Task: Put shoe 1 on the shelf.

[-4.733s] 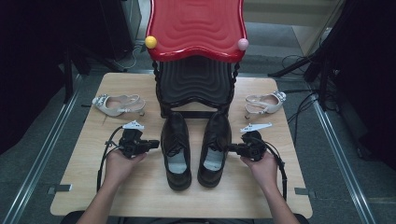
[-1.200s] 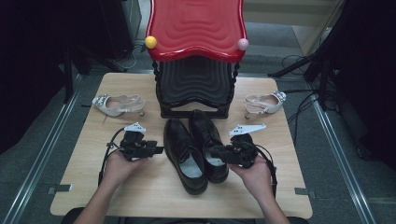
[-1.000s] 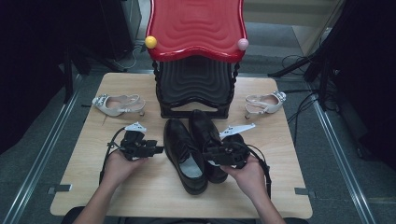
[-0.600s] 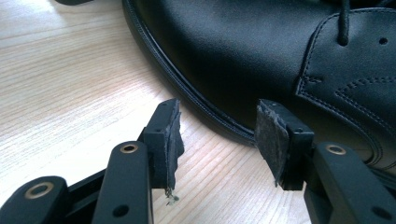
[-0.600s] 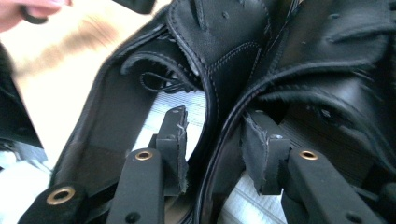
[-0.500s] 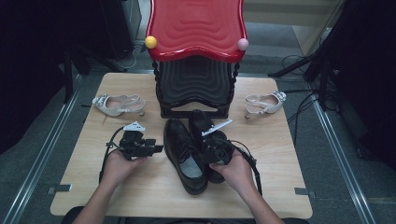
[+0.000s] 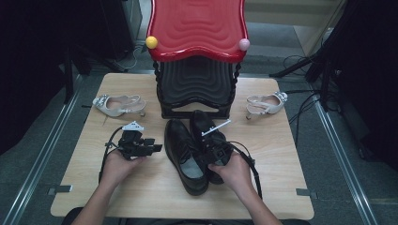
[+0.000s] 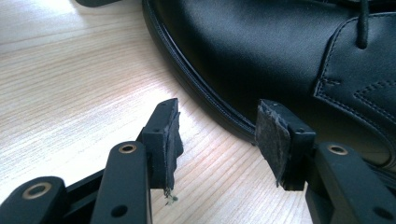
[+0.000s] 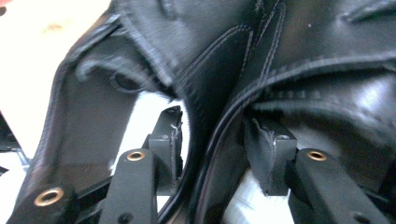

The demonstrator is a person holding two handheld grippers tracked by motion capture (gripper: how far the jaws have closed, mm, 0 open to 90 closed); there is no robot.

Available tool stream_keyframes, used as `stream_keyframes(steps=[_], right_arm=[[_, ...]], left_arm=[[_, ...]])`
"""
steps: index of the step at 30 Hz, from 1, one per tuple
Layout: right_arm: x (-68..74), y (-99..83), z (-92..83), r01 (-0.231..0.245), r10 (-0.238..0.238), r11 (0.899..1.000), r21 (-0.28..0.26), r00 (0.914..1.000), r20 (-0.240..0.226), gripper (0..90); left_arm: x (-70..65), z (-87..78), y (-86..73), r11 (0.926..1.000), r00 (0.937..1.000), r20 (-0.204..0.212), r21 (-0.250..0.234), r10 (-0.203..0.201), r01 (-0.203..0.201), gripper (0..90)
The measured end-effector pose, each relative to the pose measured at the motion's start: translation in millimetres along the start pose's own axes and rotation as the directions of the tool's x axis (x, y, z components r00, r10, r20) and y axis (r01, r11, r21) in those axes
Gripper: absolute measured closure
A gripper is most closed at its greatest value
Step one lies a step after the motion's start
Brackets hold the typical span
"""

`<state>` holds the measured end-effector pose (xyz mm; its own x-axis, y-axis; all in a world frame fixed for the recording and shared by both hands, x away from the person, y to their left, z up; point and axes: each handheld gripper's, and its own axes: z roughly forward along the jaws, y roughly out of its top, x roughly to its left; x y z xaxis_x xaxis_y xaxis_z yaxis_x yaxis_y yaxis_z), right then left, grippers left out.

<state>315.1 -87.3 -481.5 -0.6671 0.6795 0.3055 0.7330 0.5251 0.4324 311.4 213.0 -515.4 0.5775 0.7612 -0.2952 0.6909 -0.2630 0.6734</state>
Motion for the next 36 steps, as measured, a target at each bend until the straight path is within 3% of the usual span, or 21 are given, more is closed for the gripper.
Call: stream_keyframes(steps=[3, 5, 10, 11, 16, 18, 21, 24, 31, 36], right_arm=[[0.6, 4.5, 2.7, 0.005, -0.005, 1.0, 0.021, 0.9998, 0.021, 62.3], [1.2, 4.5, 2.6, 0.023, -0.025, 0.999, 0.029, 0.9987, 0.045, 71.0], [-4.4, 3.1, -2.5, 0.027, -0.03, 0.999, 0.035, 0.997, 0.071, 81.4], [-11.4, 1.6, -5.3, 0.015, -0.016, 0.999, 0.029, 0.9988, 0.045, 82.3], [-17.9, -1.6, -13.9, 0.01, -0.01, 1.0, 0.022, 0.9999, -0.007, 82.9], [-22.3, -3.0, -19.7, -0.011, 0.012, 1.0, 0.009, 0.9981, -0.061, 82.9], [-25.7, -4.2, -32.6, -0.034, 0.032, 0.999, -0.019, 0.9921, -0.122, 82.8], [-28.6, -5.1, -46.9, -0.063, 0.052, 0.997, -0.049, 0.9769, -0.207, 82.8], [-18.3, 4.6, -88.5, -0.046, 0.011, 0.987, -0.155, 0.9748, -0.223, 82.8], [-17.8, 22.7, -116.3, -0.06, 0.007, 0.967, -0.247, 0.9773, -0.212, 82.6]], left_arm=[[0.4, -3.4, 0.4, 0.9999, 1.0, -0.006, -0.013, 0.004, -0.004, 49.8], [1.7, -4.3, 0.1, 0.9997, 0.9999, -0.008, -0.024, -0.009, 0.009, 49.8], [4.5, -2.3, -0.9, 1.0, 0.9999, -0.015, -0.003, -0.008, 0.008, 49.7], [4.6, -2.4, -0.9, 0.9999, 0.9998, -0.016, -0.006, -0.009, 0.009, 49.7], [6.3, -2.7, -1.3, 0.9999, 0.9998, -0.016, -0.006, -0.014, 0.014, 49.7], [7.1, -3.8, -1.3, 0.9999, 0.9997, -0.023, -0.008, -0.012, 0.012, 49.7], [8.2, -5.5, -1.5, 0.9998, 0.9996, -0.023, -0.012, -0.015, 0.015, 49.7], [10.8, -6.6, -2.0, 0.9995, 0.9994, -0.023, -0.017, -0.027, 0.026, 49.8], [8.1, -4.9, -1.8, 0.9998, 0.9996, -0.026, -0.012, -0.014, 0.014, 49.8], [8.4, -4.9, -1.7, 0.9998, 0.9996, -0.022, -0.011, -0.017, 0.017, 49.8]])
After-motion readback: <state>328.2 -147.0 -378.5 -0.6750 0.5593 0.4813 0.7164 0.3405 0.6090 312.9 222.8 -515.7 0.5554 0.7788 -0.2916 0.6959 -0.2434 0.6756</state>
